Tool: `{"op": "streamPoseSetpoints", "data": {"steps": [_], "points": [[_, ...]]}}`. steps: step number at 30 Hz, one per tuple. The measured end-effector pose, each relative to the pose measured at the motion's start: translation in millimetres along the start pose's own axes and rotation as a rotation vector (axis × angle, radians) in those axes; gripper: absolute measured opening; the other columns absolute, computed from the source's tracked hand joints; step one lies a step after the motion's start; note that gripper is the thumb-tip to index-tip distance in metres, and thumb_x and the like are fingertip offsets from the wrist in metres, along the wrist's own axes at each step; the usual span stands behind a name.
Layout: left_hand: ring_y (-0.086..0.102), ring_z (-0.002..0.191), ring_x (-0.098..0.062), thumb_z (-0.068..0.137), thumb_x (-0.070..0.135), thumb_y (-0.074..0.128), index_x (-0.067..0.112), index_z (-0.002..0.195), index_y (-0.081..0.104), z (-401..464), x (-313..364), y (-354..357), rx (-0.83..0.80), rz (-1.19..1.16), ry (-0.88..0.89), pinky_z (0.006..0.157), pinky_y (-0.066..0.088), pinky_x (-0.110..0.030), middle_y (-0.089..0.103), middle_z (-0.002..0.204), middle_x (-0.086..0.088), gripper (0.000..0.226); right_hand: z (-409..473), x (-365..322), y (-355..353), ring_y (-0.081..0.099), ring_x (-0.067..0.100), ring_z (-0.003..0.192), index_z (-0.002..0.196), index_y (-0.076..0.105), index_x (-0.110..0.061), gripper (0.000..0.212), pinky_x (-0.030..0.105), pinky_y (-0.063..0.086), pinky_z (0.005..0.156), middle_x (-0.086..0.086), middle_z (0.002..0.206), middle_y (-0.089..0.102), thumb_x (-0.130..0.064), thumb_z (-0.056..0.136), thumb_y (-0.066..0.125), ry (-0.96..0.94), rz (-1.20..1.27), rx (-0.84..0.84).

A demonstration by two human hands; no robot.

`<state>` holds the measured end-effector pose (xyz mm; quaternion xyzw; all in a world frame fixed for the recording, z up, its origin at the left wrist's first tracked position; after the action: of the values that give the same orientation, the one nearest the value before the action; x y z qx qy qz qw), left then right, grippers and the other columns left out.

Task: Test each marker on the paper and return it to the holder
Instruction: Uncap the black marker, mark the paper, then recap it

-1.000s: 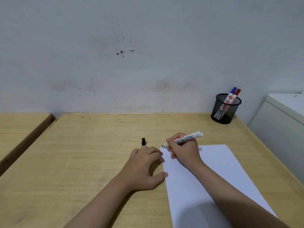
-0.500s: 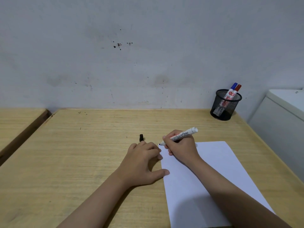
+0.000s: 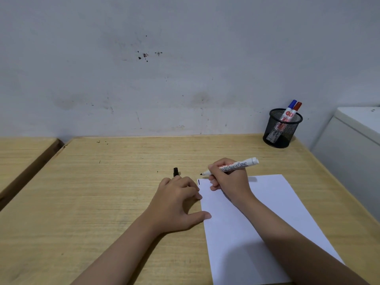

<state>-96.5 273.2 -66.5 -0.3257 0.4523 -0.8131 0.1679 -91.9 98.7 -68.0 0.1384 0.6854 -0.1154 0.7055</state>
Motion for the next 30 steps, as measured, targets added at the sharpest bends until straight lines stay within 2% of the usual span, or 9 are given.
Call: {"op": "streamPoseSetpoints", "data": {"steps": [2,6,9,14,18,21,23,25,30], "points": [[0.054,0.093,-0.003,0.065,0.065,0.067,0.031,0.090,0.067,0.5,1.1,-2.0,0.062,-0.011,0.004,0.083,0.037,-0.031,0.059,0.101,0.015,0.042,1.2,-0.9,-0.9,0.056,0.016,0.049,0.077,0.064,-0.006,0.008,0.030,0.052,0.050,0.009,0.058,0.063,-0.010,0.082,0.068,0.014,0.059,-0.003],[0.056,0.095,-0.016,0.077,0.037,0.063,0.021,0.108,0.064,9.0,-5.7,-9.6,0.335,0.027,-0.117,0.081,0.046,-0.038,0.059,0.116,-0.001,0.034,1.8,-1.8,-1.7,0.055,0.016,0.050,0.074,0.063,-0.008,0.010,0.032,0.053,0.053,0.007,0.060,0.062,-0.012,0.082,0.069,0.037,0.101,-0.024],[0.057,0.104,-0.022,0.082,0.025,0.054,0.020,0.118,0.060,12.8,-22.7,-6.8,0.309,0.058,-0.232,0.085,0.049,-0.039,0.059,0.125,-0.004,0.036,0.8,-4.1,-1.5,0.054,0.016,0.049,0.073,0.063,-0.009,0.011,0.030,0.051,0.050,0.009,0.061,0.060,-0.012,0.081,0.069,0.032,0.106,-0.033],[0.064,0.081,-0.017,0.083,0.007,0.062,0.010,0.099,0.069,14.1,-26.8,-8.1,0.309,-0.033,-0.294,0.069,0.051,-0.026,0.068,0.091,-0.002,0.018,-5.5,-7.6,0.2,0.058,0.016,0.048,0.077,0.066,-0.011,0.006,0.031,0.051,0.051,0.008,0.063,0.064,-0.013,0.081,0.070,-0.020,0.040,-0.071],[0.067,0.076,-0.009,0.077,0.005,0.070,0.018,0.081,0.069,10.0,-25.8,-16.9,0.371,-0.439,-0.507,0.072,0.055,-0.022,0.071,0.080,-0.003,0.014,-12.0,-18.7,0.8,0.063,0.018,0.056,0.077,0.068,-0.013,0.005,0.036,0.054,0.057,0.003,0.064,0.067,-0.013,0.081,0.071,-0.104,0.022,-0.102],[0.065,0.078,-0.028,0.077,0.001,0.071,0.015,0.082,0.070,5.8,-15.9,-27.2,0.401,-0.865,-0.591,0.077,0.057,-0.032,0.067,0.080,-0.023,0.015,-21.1,-32.8,1.1,0.064,0.019,0.058,0.078,0.069,-0.011,0.008,0.035,0.054,0.056,0.004,0.065,0.069,-0.009,0.084,0.065,-0.158,0.065,-0.151],[0.064,0.079,-0.024,0.078,0.000,0.069,0.016,0.083,0.071,4.5,-7.9,-37.0,0.409,-0.912,-0.540,0.074,0.054,-0.026,0.070,0.078,-0.011,0.017,-29.3,-42.0,0.9,0.064,0.019,0.057,0.078,0.069,-0.009,0.011,0.032,0.054,0.055,0.004,0.063,0.068,-0.003,0.085,0.062,-0.168,0.097,-0.179],[0.066,0.080,-0.018,0.078,0.000,0.069,0.018,0.084,0.072,4.0,-0.4,-45.2,0.401,-0.941,-0.487,0.078,0.051,-0.031,0.074,0.076,0.002,0.019,-37.7,-51.9,-0.1,0.064,0.019,0.056,0.077,0.068,-0.008,0.013,0.032,0.056,0.055,0.003,0.062,0.068,-0.001,0.085,0.061,-0.178,0.130,-0.187],[0.065,0.077,-0.013,0.078,-0.002,0.068,0.018,0.083,0.072,0.6,23.2,-58.2,0.373,-1.028,-0.435,0.078,0.051,-0.029,0.075,0.075,0.006,0.022,-56.1,-73.2,-5.0,0.063,0.018,0.055,0.078,0.067,-0.005,0.008,0.031,0.055,0.053,0.004,0.061,0.068,-0.003,0.084,0.061,-0.221,0.144,-0.184]]}}
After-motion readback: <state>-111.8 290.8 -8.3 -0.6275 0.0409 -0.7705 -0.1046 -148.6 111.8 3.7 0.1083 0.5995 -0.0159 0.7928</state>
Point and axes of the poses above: each hand's wrist, its own z-axis towards the middle knuckle, its own y-axis out of the palm, x = y × z, the point moved 2 cm from there along z, towards the middle knuckle
